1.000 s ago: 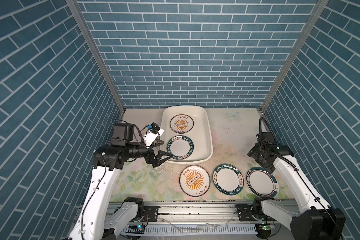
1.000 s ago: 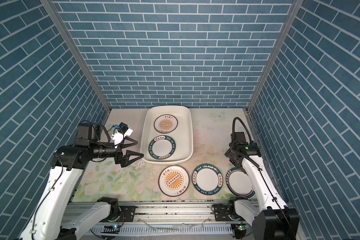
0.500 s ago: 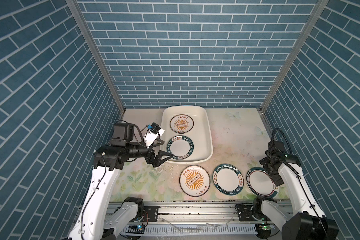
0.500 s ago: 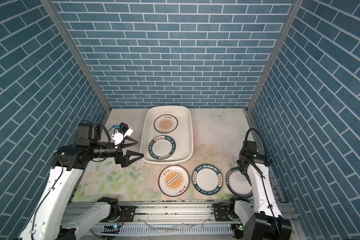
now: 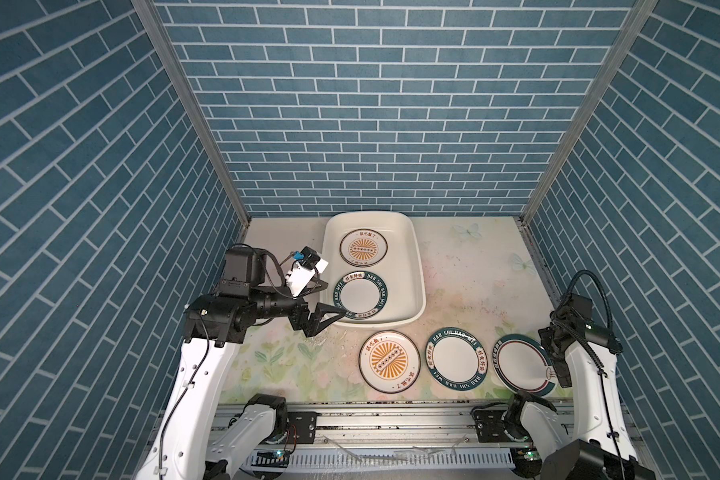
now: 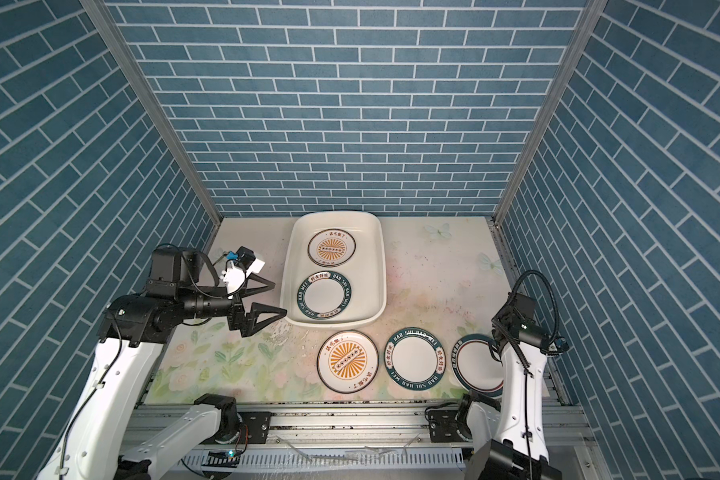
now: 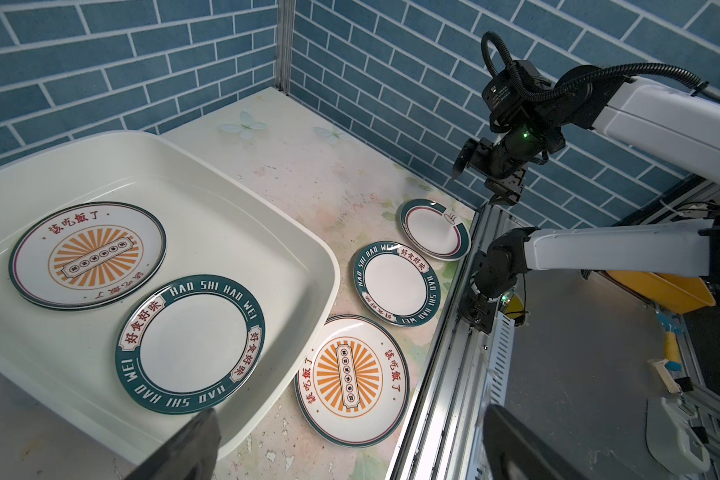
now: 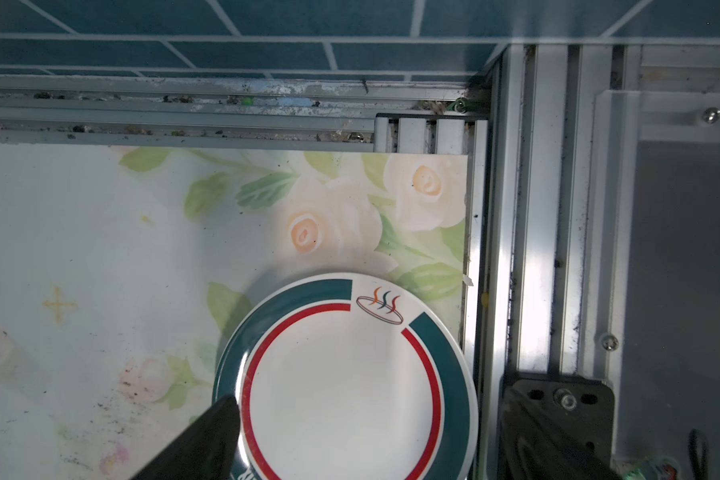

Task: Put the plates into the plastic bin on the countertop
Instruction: 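Move the right gripper to the green-and-red rimmed plate nearest the robot, then lower the right gripper onto the green-and-red plate rim and close it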

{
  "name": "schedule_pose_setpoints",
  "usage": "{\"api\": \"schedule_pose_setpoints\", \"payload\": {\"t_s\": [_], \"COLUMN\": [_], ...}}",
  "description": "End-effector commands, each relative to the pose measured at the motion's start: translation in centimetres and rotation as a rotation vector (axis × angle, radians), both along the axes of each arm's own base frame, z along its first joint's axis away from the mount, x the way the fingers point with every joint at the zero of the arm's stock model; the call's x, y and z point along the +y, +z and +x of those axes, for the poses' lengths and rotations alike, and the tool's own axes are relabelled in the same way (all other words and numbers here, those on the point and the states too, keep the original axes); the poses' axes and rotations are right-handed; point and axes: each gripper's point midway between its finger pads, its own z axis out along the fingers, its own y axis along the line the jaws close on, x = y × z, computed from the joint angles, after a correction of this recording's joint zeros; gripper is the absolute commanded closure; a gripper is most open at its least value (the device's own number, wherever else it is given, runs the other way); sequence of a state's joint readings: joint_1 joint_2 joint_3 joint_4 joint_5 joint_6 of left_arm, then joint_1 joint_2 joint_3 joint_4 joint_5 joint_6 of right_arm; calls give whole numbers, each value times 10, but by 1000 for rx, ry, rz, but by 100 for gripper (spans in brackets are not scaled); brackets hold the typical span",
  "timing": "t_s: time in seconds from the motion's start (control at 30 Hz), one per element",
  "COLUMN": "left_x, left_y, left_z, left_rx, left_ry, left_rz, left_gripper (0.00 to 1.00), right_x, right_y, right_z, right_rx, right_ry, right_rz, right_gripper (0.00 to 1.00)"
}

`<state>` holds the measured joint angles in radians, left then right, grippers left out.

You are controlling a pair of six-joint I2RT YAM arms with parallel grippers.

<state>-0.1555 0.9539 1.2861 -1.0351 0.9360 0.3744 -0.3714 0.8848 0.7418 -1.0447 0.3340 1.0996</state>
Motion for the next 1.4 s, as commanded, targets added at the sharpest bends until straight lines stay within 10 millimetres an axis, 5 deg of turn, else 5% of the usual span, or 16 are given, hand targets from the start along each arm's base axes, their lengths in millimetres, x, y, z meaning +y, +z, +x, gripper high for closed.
{"api": "schedule_pose_setpoints", "payload": {"t_s": [0.0, 0.6, 1.37], "left_x": [-1, 2, 5], "left_y": [2, 0, 3], "left_z": [-3, -3, 1], "left_rx": [-10, -23, -42], "left_ry": [-4, 2, 13], "left_rz": [-2, 27, 50], "left_gripper": [0, 0, 0], "right_x": [5, 22, 32], "right_y": [-14, -71, -96], "right_z": [-15, -32, -23], "right_rx": [56, 45, 7], "right_ry": [-44, -62, -17], "right_rz": [58, 185, 244], "right_gripper": [2, 2, 3]}}
